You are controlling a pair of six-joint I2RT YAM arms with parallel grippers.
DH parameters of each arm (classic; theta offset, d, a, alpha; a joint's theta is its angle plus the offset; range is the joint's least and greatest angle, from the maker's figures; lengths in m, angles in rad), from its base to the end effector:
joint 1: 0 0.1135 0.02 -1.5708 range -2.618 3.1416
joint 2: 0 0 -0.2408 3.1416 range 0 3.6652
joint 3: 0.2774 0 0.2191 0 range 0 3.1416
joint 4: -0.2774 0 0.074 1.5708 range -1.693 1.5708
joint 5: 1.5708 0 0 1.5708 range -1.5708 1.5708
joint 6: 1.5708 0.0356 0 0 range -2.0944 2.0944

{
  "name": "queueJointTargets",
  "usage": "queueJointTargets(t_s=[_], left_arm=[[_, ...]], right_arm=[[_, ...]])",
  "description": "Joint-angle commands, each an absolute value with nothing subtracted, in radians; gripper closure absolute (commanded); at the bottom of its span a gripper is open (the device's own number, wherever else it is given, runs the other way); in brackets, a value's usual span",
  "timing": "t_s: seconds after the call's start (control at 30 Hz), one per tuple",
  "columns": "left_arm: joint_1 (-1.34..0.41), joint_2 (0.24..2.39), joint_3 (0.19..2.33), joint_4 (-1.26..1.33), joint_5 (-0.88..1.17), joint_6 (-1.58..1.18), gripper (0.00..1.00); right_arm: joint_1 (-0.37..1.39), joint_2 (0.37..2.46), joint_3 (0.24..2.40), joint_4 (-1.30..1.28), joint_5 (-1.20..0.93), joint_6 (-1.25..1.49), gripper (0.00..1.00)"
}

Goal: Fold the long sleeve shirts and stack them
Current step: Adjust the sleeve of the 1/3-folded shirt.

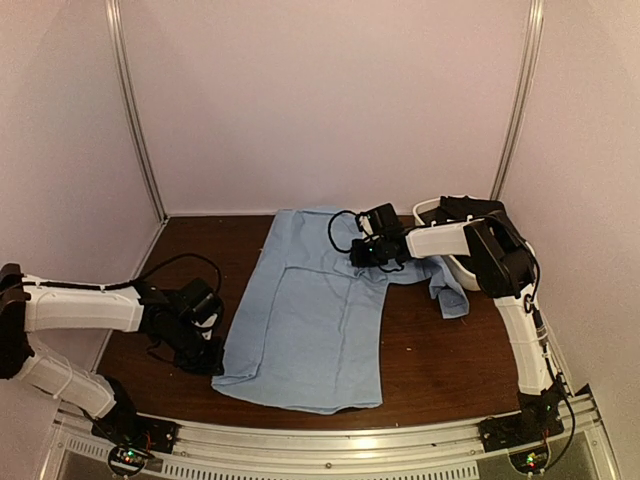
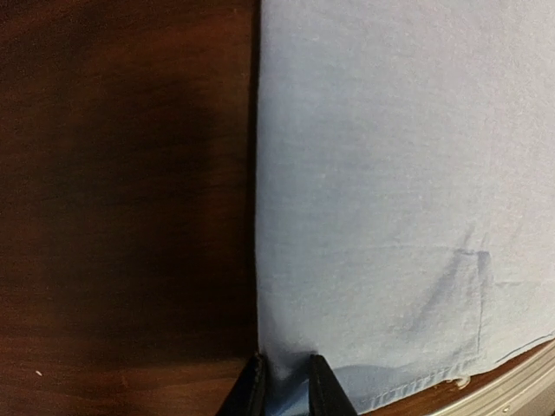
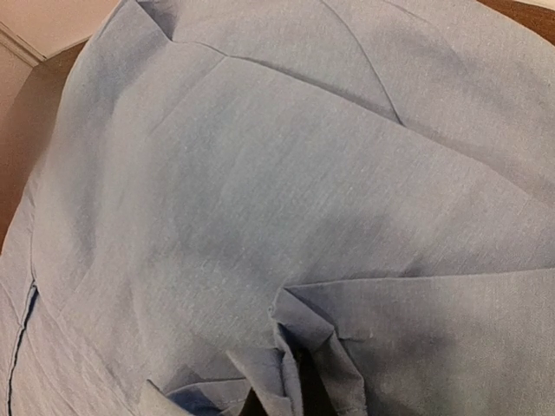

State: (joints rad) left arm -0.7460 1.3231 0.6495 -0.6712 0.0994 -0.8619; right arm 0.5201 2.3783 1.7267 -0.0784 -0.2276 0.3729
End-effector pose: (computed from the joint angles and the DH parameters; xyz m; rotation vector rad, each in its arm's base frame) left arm 0.1354 -0.1299 0.1558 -0.1587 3.0318 -0.3529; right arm 0.4116 0.2450 0.1274 -0.2966 2.3674 0.7056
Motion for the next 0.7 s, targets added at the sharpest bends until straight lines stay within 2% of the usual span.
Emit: queueJointTargets(t_s=[0.0,0.1,0.23,0.67], left_arm=[[-0.758,1.273,0.594,-0.602,0.161,-0.895,0.83],[-0.779,1.237,0.558,-0.602,0.192,-0.931,0.87],[-0.799,1.206,0.515,-0.604,0.233,-0.969,0.86],[-0.857,1.260,0.529,-0.638,0.271,-0.974,0.70]], right_arm=[[0.521,2.429,1.701,-0.127,-0.242,0.377,1.00],[0.521,2.431,1.704,-0.129,-0.240,0.376,1.00],[0.521,2.434,1.709,-0.130,-0.240,0.376,1.00],[0.522,2.434,1.709,-0.138,-0.237,0.370,1.00]])
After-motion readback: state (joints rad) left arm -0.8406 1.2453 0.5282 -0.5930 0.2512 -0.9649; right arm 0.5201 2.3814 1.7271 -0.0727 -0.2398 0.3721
